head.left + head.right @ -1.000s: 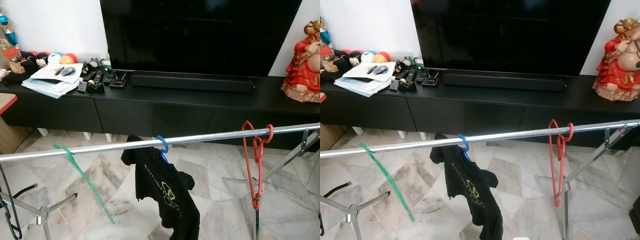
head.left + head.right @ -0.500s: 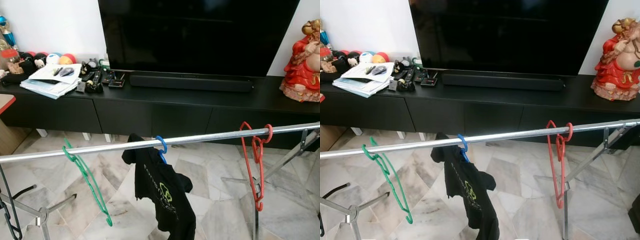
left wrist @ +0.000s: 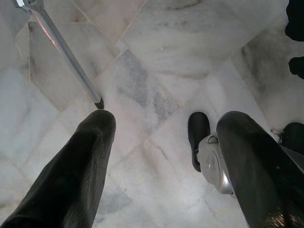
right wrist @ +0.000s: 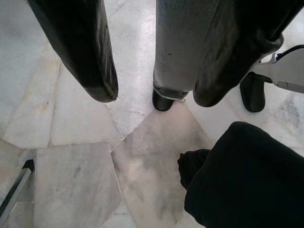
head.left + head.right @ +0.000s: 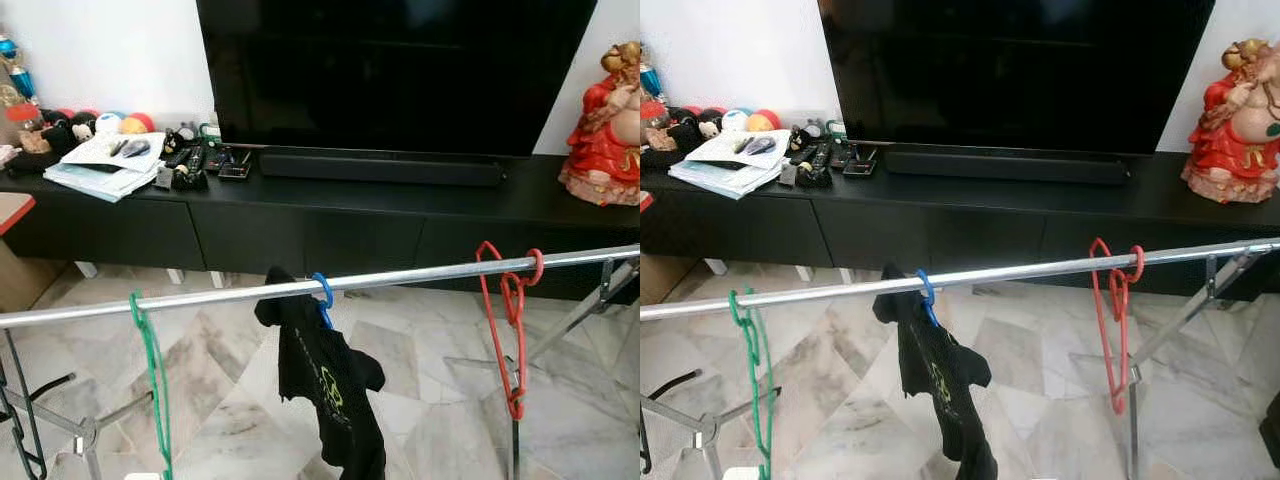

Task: Hang hanger

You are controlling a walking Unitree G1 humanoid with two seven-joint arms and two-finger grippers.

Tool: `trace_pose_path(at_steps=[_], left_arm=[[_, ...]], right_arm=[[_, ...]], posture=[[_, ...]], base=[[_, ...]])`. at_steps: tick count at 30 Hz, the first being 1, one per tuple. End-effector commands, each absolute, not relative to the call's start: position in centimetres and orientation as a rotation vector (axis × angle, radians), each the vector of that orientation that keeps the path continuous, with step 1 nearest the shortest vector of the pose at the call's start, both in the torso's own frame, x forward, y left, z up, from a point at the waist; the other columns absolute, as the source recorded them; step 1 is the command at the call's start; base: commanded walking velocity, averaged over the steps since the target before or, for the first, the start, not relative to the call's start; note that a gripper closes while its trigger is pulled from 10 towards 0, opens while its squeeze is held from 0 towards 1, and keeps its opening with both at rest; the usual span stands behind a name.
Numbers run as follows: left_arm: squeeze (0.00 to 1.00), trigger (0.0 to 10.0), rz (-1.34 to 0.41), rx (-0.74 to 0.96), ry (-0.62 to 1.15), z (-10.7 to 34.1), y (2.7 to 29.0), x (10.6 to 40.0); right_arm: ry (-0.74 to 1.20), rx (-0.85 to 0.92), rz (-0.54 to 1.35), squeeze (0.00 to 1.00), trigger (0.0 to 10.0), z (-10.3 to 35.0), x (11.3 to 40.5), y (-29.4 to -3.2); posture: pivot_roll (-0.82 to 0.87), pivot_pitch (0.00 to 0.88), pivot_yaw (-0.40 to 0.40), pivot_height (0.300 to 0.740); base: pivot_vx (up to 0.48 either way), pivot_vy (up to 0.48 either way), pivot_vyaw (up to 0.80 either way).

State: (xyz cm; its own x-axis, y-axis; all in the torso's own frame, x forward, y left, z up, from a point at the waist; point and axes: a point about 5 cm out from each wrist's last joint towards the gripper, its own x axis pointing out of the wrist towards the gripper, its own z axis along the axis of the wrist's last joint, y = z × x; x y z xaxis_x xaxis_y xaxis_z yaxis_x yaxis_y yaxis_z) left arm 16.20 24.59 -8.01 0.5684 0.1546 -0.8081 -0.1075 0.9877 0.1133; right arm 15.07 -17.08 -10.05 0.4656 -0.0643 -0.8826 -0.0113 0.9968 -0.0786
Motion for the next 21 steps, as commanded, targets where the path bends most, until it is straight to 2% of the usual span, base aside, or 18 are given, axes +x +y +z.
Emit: trace_pose_path(at_steps=[1,19,21], left_arm=[[0.0,10.0,0.162,0.045,0.97,-8.25,24.69,15.59],[0.0,10.0,0.192,0.02,0.976,-8.51,24.81,14.83],[0.0,10.0,0.192,0.018,0.976,-8.52,24.78,14.83]], right_arm=[[1.086,-0.07,-0.039,0.0,10.0,-10.09,14.94,-17.1],[1.078,-0.07,-0.047,0.0,10.0,-10.01,15.13,-17.23],[1.078,-0.069,-0.048,0.0,10.0,-10.01,15.14,-17.22]], posture=[[0.0,0.0,0.023,0.74],[0.01,0.027,0.017,0.74],[0.01,0.03,0.018,0.74]], base=[[0.0,0.0,0.0],[0.0,0.0,0.0],[-0.24,0.0,0.0]])
